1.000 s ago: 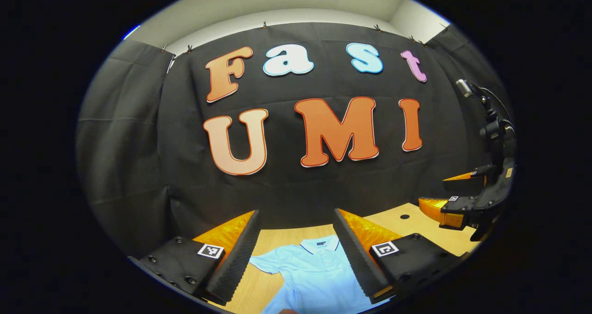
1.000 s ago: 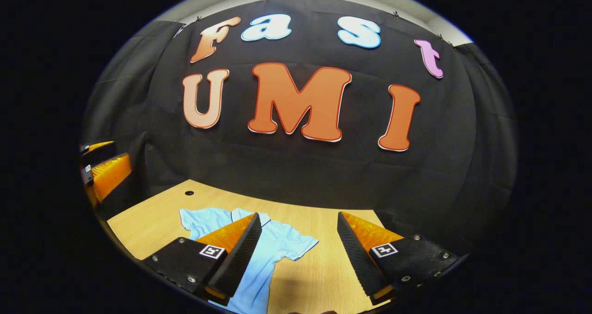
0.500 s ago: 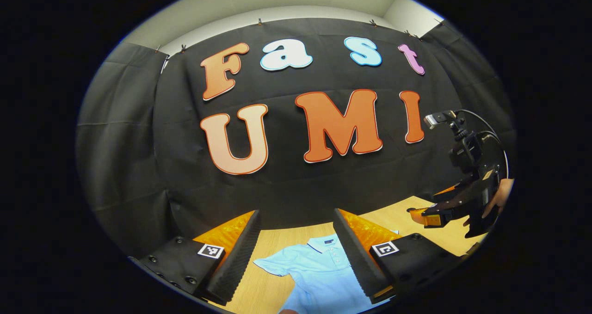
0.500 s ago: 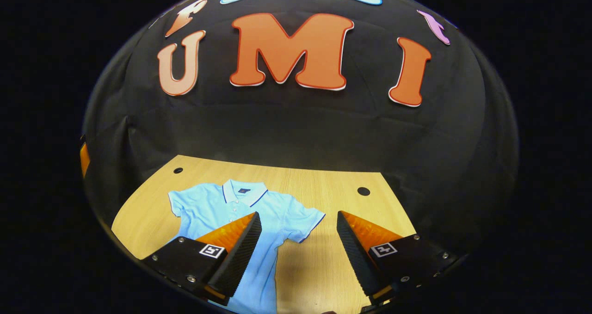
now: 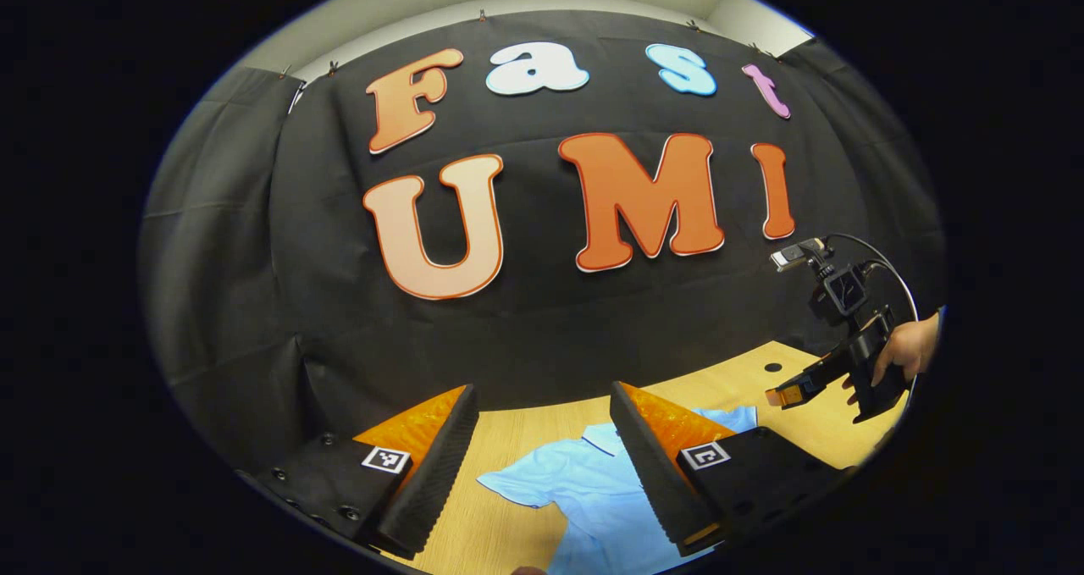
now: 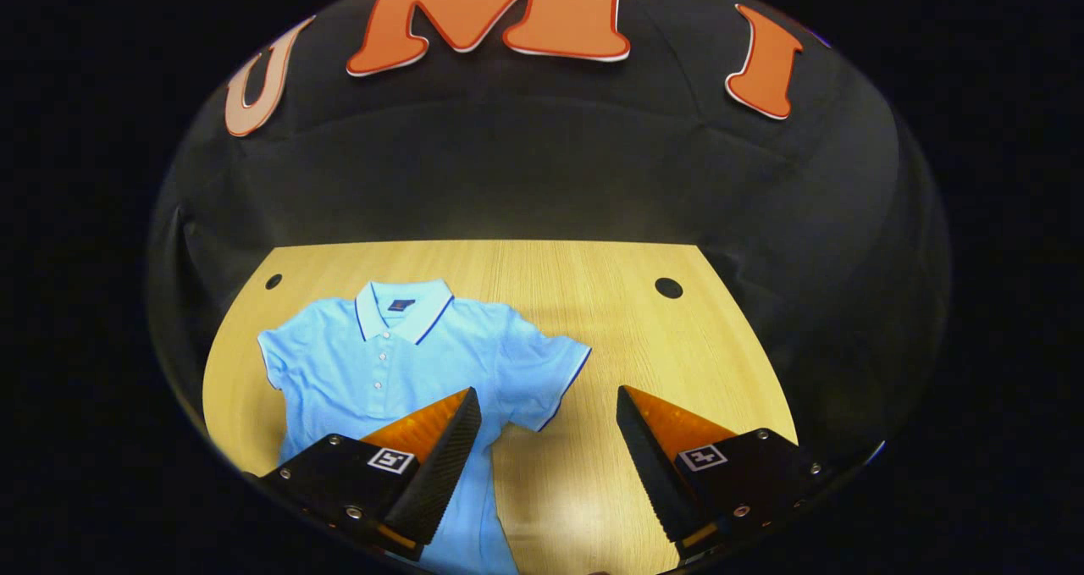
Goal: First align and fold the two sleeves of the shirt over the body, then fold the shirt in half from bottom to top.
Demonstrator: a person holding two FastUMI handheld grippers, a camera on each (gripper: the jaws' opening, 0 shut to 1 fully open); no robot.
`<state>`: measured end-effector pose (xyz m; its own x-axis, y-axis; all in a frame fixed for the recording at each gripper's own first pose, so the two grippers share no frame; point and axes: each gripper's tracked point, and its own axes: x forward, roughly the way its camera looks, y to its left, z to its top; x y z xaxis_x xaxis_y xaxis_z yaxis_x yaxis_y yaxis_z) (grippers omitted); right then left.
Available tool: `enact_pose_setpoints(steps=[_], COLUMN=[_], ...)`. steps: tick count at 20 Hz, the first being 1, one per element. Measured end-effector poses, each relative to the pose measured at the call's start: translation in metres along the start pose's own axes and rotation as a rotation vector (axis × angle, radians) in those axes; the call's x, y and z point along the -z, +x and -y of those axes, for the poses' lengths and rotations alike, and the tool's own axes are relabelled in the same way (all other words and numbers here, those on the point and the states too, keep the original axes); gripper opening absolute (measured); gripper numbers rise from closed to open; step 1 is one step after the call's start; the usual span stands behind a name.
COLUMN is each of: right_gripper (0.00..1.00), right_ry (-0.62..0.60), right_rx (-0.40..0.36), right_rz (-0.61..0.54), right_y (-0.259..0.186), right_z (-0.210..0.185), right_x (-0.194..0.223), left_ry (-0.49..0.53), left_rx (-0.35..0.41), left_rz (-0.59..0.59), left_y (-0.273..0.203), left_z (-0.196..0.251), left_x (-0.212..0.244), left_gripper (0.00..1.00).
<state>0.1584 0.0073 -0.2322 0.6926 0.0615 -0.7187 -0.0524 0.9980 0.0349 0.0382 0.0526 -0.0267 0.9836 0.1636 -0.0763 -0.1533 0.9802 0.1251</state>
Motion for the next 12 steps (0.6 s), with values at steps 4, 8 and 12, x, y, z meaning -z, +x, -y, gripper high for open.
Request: enact_pose_setpoints(steps=[4,8,12], right_gripper=[0.98,0.92,0.84], right_ry=[0.018,0.021,0.037], right_rx=[0.014,0.020,0.022], right_rz=[-0.091,-0.193,-0.280], right_y=[0.036,0.070,0.097], right_z=[0.003,0.003,0.004], right_x=[0.013,0.034,0.049], left_ry=[-0.009,-0.009,-0.029], left_rx=[-0.012,-0.012,-0.002], left_rz=[-0.011,-0.009,-0.036], left_y=[0.012,0.022,0.034], left_z=[-0.008,-0.005,0.003], left_x=[0.008,0.007,0.016], left_gripper=[1.00,1.00,1.00])
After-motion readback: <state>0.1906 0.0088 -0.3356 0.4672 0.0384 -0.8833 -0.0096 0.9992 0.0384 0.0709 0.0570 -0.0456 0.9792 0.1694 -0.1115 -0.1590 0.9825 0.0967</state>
